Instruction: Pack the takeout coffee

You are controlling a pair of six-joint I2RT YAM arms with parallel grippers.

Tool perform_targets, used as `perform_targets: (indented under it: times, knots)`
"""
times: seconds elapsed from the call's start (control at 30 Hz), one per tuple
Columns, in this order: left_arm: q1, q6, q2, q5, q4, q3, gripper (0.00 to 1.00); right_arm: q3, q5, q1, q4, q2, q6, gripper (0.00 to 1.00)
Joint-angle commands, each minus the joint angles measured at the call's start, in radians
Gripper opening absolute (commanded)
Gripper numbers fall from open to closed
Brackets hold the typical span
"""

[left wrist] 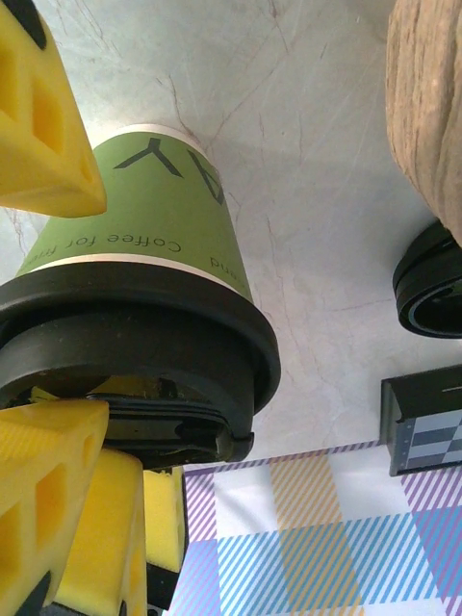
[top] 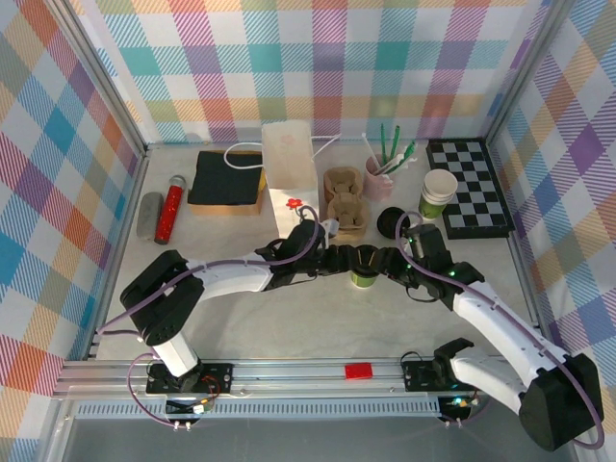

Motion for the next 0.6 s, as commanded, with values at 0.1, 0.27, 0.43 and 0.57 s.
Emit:
perform_targets:
  times: [0.1, 0.27, 0.43, 0.57]
  knots:
    - [-0.034, -0.01, 0.071, 0.025, -0.037, 0.056, 0.51, 0.027, 0.105, -0.007, -0.117, -0.029, 0.018, 0.5]
    - [-0.049, -0.018, 0.105, 0.023, -0.03, 0.098, 0.51, 0.027, 0.137, -0.012, -0.144, -0.063, 0.021, 0.5]
    - [-0.061, -0.018, 0.141, 0.029, -0.038, 0.152, 0.51, 0.057, 0.203, -0.023, -0.211, -0.106, 0.004, 0.54]
    - [-0.064, -0.01, 0.16, 0.023, -0.057, 0.185, 0.56, 0.084, 0.217, -0.035, -0.248, -0.119, -0.023, 0.6]
